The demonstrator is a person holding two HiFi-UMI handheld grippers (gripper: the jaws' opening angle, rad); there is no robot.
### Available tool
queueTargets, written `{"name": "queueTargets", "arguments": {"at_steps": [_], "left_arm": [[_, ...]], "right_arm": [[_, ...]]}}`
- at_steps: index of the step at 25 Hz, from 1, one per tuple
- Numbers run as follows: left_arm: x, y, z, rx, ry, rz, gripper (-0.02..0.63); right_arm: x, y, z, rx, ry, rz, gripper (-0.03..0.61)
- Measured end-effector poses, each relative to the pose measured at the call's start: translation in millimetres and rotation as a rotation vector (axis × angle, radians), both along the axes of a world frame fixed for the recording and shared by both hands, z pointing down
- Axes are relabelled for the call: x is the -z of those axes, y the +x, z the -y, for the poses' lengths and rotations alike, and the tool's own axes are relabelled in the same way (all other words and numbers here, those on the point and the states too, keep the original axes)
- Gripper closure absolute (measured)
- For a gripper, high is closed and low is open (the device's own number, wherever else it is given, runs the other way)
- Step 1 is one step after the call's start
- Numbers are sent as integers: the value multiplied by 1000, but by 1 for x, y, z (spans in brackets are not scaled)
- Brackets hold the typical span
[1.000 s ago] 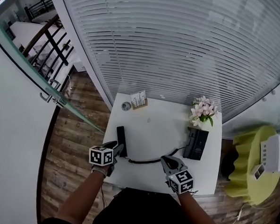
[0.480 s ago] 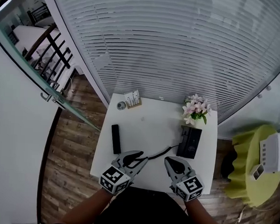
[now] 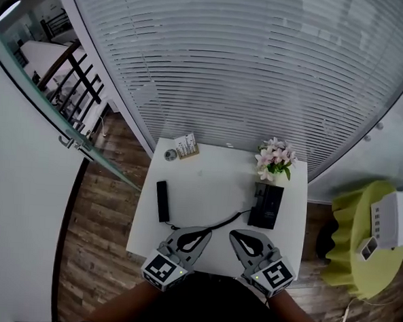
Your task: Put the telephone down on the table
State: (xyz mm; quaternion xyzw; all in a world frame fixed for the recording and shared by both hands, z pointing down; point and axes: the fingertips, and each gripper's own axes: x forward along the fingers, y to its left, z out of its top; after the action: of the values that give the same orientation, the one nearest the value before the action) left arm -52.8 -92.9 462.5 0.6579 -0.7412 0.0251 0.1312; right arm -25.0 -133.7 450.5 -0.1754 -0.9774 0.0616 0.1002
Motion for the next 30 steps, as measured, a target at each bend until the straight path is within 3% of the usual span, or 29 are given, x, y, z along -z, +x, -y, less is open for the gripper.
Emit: {"name": "queueTargets", "arguments": {"at_steps": [9,30], "left_arm": [[7,13,6,-7,34,11,604],[1,11,9,-16,14,-7,604]], "right_arm": [[8,6,0,-25,20,24,555],[0,1,1,-60,36,-5,555]]}}
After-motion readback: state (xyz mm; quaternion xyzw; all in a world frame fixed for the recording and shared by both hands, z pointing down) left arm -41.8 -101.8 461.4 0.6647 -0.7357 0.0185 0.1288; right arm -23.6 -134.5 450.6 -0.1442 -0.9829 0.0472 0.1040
